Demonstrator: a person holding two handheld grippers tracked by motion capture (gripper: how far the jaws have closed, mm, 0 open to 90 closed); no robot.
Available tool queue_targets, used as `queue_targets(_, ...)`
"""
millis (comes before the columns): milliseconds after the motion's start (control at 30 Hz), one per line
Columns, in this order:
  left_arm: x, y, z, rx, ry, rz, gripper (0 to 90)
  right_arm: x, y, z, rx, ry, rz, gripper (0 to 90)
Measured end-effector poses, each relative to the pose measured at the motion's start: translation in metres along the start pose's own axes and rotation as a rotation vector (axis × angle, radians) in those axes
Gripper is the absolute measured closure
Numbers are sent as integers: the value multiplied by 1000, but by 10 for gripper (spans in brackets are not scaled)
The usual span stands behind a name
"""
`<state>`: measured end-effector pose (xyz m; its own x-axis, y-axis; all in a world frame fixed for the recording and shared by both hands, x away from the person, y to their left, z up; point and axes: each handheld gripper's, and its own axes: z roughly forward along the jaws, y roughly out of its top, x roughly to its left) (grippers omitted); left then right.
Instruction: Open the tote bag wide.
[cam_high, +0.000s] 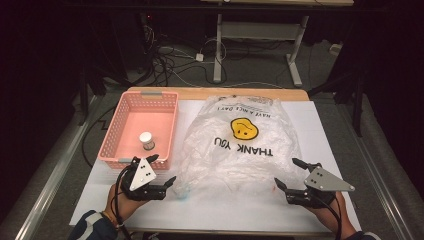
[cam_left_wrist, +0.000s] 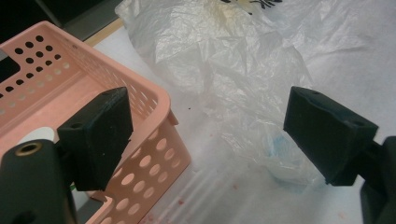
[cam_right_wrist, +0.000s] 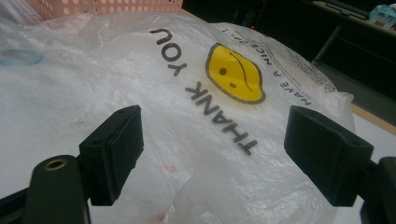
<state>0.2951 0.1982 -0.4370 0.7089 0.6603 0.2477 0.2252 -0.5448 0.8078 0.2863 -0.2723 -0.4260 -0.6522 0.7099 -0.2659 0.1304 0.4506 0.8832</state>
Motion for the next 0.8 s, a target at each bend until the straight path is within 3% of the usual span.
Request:
queue_targets(300, -3, 1, 1, 4, -11, 18, 154, -1, -1, 1, 14, -6, -1, 209)
queue_targets(500, -5, 0, -1, 10, -10, 20, 154, -13, 6, 3, 38, -75, -14, 252)
queue_targets(533, -6, 0, -1, 8, -9, 19, 155, -27, 9, 5, 50, -102, 8, 284)
queue_targets(567, -6, 0, -2, 9, -7, 23, 155, -27, 9, 5, 50, -102, 8, 284)
queue_targets(600, -6, 0, -1, 12, -9, 26, 155, -45, 11, 12, 81, -124, 30, 337)
queue_targets(667, -6, 0, 0, 14, -8, 26, 155, -65, 10, 22, 87, -180, 45, 435)
queue_targets(700, -5, 0, 0, 14, -10, 23, 155, -75, 9, 27, 100, -174, 59, 466)
queue_targets(800, -4, -1, 2, 12, -10, 18, 159, -112, 1, 55, 151, -173, 192, 528)
